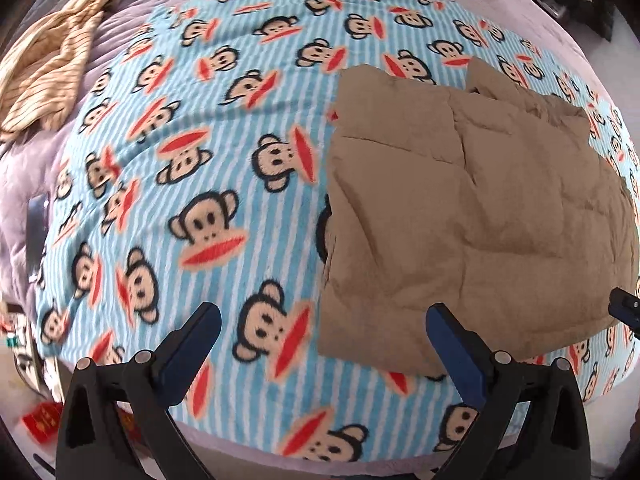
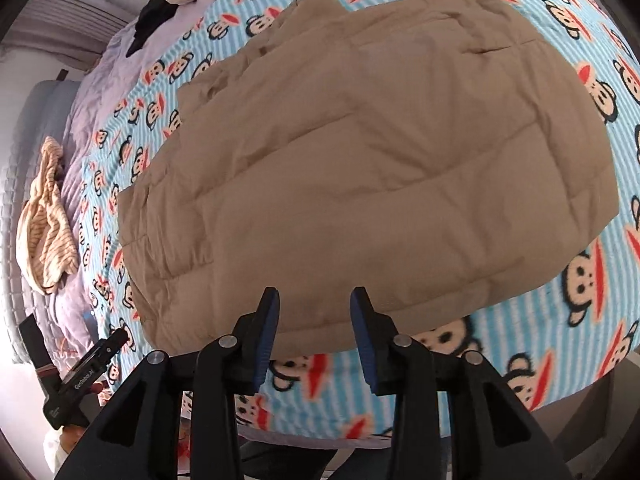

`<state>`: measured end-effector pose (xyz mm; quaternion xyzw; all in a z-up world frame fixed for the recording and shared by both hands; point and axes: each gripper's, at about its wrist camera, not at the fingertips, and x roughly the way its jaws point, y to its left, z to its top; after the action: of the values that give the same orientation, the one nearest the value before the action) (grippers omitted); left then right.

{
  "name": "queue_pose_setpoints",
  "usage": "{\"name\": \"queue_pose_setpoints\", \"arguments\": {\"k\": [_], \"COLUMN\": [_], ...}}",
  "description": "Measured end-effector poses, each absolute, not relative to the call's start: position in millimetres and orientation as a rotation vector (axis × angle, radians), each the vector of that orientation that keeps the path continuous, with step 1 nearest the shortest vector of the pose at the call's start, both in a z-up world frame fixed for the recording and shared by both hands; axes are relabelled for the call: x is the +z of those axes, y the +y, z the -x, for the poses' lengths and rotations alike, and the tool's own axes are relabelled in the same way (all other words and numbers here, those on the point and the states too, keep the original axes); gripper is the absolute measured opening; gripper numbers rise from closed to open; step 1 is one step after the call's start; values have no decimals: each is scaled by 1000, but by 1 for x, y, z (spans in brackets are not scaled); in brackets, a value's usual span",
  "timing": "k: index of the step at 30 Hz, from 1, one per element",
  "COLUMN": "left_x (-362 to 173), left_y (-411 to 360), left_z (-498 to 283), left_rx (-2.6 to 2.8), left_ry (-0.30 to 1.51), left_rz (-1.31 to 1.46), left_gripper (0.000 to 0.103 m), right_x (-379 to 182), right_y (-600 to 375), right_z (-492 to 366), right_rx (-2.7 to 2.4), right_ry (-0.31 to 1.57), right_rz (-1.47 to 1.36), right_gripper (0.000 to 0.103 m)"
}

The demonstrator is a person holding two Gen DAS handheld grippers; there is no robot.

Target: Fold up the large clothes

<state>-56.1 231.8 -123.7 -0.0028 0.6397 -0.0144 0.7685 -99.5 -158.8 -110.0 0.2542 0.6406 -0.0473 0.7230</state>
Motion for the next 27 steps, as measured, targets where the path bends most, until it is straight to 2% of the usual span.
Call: {"name": "queue_pose_setpoints", "arguments": {"k": [6,8,10,12,18,27], "left_x": [-139,-145,-150,-154,-165,-200], "left_y": [236,237,238,238,252,273], "left_z": [40,34,30,25,5,-30], "left_rx": [-76,-96,-115,-126,-142,-499], "left_ry": [1422,1440,1450,1455,1454,1509], "left_rz": [6,7,13,16,76,396], "left_gripper": [103,103,103,103,103,103], "right_x": [-123,-128,-132,-135,-143,-147], "right_y": [-138,-130,-121,-112,-100,-99], "right_z": [89,84,78,72,65,65], "right_rx": [-129,-131,-130,-121,-132,-163], "right_ry": [1463,1475,1484,1490,1517,1539], "right_rz": [-552,-548,-541,-535,-505,-486], "right_gripper": [42,52,70,78,79,79]}}
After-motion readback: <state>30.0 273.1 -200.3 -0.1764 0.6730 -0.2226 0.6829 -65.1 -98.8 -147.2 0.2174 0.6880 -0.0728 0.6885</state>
